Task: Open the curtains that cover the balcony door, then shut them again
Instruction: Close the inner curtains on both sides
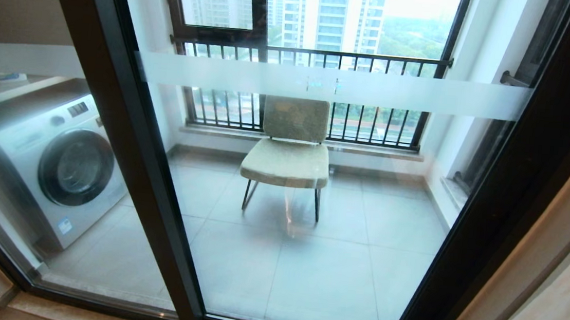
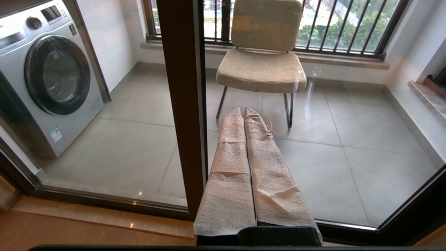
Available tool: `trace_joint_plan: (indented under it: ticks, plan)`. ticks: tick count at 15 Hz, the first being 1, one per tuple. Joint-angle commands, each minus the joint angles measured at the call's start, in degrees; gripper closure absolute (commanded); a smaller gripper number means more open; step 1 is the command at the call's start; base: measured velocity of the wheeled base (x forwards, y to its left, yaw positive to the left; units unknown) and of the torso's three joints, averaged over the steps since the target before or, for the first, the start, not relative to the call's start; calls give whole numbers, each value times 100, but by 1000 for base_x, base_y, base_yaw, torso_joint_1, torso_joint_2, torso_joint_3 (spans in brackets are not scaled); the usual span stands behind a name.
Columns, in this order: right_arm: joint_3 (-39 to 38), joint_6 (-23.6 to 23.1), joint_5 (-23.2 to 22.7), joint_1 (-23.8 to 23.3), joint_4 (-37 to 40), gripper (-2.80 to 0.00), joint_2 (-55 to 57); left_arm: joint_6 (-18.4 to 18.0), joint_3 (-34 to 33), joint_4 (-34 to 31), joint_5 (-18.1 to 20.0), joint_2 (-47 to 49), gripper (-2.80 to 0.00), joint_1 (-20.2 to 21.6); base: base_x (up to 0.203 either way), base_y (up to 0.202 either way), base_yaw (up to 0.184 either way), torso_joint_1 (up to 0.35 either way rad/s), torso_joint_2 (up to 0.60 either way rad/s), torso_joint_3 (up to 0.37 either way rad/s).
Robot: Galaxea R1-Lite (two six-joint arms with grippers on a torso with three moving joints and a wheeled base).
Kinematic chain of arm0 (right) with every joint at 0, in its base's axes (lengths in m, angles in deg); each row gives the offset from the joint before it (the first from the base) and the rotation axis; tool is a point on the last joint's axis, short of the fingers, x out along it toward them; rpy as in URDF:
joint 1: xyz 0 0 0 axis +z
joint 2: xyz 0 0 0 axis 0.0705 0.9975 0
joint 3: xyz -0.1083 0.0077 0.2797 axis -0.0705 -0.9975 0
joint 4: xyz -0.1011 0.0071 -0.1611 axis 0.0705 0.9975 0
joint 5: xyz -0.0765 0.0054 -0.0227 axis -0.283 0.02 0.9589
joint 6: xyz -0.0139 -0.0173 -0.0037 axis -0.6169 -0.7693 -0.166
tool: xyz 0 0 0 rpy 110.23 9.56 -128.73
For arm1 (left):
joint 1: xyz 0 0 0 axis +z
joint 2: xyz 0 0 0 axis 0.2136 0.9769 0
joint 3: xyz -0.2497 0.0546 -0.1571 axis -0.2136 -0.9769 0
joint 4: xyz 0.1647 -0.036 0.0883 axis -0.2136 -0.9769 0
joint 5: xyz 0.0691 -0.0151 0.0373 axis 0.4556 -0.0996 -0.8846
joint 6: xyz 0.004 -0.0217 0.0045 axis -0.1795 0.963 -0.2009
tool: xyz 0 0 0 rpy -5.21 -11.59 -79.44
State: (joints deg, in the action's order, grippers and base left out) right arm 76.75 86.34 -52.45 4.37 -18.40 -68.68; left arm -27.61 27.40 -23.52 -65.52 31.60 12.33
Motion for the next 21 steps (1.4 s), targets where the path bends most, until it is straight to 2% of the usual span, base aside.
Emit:
trace_joint_plan:
  ticks: [1,7,11,14,16,18,21]
  plan:
    - [0,-44,4,2,5,0,-2,3,-1,0,-2,-2,0,0,0,0,0,0,0,0]
    - [24,-39,11,-4,-25,0,-11,3,-1,0,-2,-2,0,0,0,0,0,0,0,0]
    - [400,-25,-38,-32,-54,0,74,3,-1,0,-2,-2,0,0,0,0,0,0,0,0]
    - [874,-26,-35,-35,-89,0,568,3,-1,0,-2,-2,0,0,0,0,0,0,0,0]
    - [1139,-23,-37,-99,-394,0,1135,3,-1,0,-2,-2,0,0,0,0,0,0,0,0]
    - [1372,-4,-57,-496,-770,0,1767,3,-1,0,-2,-2,0,0,0,0,0,0,0,0]
    - [1965,24,-554,-1767,-990,0,2462,3,-1,0,-2,-2,0,0,0,0,0,0,0,0]
